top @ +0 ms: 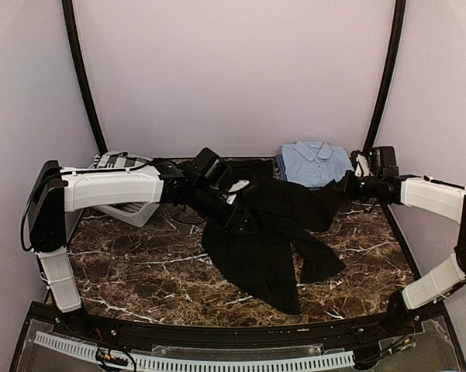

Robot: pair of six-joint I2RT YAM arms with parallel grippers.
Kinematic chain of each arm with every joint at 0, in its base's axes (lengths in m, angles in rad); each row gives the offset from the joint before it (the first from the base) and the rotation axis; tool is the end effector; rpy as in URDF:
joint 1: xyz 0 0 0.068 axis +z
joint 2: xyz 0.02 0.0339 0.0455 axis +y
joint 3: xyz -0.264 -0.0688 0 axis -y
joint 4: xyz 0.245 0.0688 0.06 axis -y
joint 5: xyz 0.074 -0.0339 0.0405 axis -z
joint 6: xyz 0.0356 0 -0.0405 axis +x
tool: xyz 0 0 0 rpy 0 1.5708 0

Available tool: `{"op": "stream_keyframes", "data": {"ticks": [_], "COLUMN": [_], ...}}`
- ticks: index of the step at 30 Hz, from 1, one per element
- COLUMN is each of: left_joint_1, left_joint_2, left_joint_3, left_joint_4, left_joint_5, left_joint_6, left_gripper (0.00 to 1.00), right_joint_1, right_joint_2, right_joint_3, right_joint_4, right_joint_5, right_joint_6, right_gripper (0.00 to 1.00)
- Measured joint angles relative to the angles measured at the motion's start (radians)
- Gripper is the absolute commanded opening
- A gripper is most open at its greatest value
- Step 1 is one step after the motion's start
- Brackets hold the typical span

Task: Fold and stack the long sleeve shirts
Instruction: Flatten out the crumpled shirt at the center of the board.

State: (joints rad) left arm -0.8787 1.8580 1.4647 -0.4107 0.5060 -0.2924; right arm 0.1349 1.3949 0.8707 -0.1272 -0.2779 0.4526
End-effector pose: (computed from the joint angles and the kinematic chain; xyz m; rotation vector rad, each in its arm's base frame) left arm 0.2528 -0.3321 0.2525 0.9900 2.3608 -1.1162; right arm 0.2980 0.0503 0.2371 0.2031 2.2578 0.6269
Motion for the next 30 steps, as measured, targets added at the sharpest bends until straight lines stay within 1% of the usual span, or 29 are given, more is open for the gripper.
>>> {"op": "stream_keyframes", "data": {"ticks": [4, 5, 7, 9, 15, 21, 26, 27, 28, 29, 30], "left_joint_1": [0.006, 0.006, 0.006, 0.006, 0.015, 0.019, 0.027, 0.028, 0.029, 0.031, 0.034], "left_joint_2": [0.0, 0.0, 0.0, 0.0, 0.009, 0.013, 0.013, 0.013, 0.013, 0.013, 0.013], "left_joint_3": [0.037, 0.043, 0.054, 0.059, 0.082, 0.082, 0.079, 0.077, 0.073, 0.068, 0.063], "left_joint_4": [0.077, 0.097, 0.142, 0.179, 0.255, 0.291, 0.286, 0.286, 0.287, 0.287, 0.288], "left_joint_5": [-0.023, -0.027, -0.035, -0.04, -0.046, -0.071, -0.141, -0.156, -0.171, -0.185, -0.195], "left_joint_6": [-0.051, -0.061, -0.085, -0.102, -0.159, -0.212, -0.244, -0.251, -0.258, -0.266, -0.274], "left_gripper": [0.7, 0.74, 0.79, 0.82, 0.84, 0.84, 0.79, 0.73, 0.7, 0.62, 0.56], "right_joint_1": [0.085, 0.114, 0.169, 0.232, 0.386, 0.464, 0.504, 0.504, 0.505, 0.507, 0.509], "right_joint_2": [-0.017, -0.017, -0.017, -0.013, 0.049, 0.151, 0.203, 0.206, 0.207, 0.207, 0.207], "right_joint_3": [0.021, 0.023, 0.03, 0.039, 0.085, 0.117, 0.147, 0.151, 0.153, 0.154, 0.156], "right_joint_4": [0.055, 0.074, 0.108, 0.156, 0.349, 0.507, 0.566, 0.576, 0.581, 0.588, 0.594], "right_joint_5": [-0.096, -0.116, -0.151, -0.182, -0.253, -0.299, -0.311, -0.311, -0.311, -0.312, -0.312], "right_joint_6": [0.068, 0.09, 0.137, 0.188, 0.348, 0.477, 0.529, 0.535, 0.539, 0.544, 0.547], "right_gripper": [0.0, 0.0, 0.0, 0.0, 0.0, 0.0, 0.0, 0.0, 0.0, 0.0, 0.0]}}
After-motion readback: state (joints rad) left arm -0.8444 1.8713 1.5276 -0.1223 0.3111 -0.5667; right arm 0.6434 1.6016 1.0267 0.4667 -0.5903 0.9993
